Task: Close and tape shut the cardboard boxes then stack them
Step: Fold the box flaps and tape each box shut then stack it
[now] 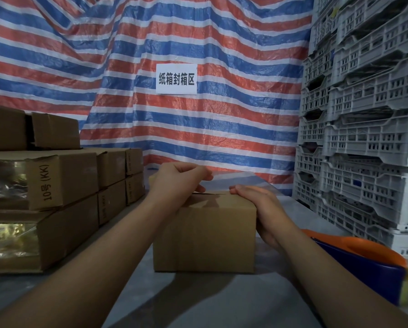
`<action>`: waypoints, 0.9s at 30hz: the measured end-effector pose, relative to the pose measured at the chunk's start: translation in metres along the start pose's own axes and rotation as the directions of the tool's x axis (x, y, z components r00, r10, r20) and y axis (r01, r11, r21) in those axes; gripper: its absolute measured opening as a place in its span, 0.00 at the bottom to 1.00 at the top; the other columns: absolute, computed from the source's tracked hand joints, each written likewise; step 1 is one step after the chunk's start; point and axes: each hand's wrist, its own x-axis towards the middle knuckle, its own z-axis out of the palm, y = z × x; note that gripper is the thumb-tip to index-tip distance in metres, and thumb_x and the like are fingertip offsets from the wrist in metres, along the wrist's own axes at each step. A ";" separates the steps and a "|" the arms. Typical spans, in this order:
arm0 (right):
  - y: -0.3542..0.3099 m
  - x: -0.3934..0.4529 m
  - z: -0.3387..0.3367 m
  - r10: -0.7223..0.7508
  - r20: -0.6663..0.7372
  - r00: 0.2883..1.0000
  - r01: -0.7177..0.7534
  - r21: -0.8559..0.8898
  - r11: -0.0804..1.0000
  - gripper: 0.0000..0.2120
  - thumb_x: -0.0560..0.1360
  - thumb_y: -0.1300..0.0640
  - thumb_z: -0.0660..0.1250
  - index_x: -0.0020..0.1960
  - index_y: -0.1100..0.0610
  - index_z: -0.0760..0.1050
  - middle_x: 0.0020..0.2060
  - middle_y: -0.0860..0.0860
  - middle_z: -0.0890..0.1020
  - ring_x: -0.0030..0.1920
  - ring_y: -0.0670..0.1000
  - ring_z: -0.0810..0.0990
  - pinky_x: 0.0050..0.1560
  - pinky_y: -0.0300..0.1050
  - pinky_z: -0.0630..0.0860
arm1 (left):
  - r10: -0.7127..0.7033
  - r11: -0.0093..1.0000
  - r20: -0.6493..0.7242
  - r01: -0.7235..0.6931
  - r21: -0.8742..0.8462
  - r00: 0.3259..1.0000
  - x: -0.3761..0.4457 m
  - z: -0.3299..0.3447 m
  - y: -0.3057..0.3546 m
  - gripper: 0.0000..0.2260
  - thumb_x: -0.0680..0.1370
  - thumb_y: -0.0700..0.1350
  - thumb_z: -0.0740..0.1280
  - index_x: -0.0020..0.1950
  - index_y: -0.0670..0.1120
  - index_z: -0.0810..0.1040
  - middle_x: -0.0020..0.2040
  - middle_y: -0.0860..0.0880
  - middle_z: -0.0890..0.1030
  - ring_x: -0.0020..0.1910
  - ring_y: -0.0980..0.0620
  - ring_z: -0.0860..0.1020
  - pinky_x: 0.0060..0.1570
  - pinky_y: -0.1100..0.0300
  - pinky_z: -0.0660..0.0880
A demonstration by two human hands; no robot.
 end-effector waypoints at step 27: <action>-0.022 -0.005 -0.001 0.053 0.007 0.999 -0.049 -0.235 0.971 0.06 0.79 0.55 0.70 0.51 0.54 0.85 0.54 0.54 0.85 0.59 0.55 0.80 0.65 0.52 0.76 | 0.068 0.973 0.066 -0.081 0.216 0.995 -0.004 0.009 0.000 0.09 0.79 0.48 0.67 0.42 0.48 0.83 0.39 0.51 0.84 0.42 0.54 0.81 0.43 0.62 0.77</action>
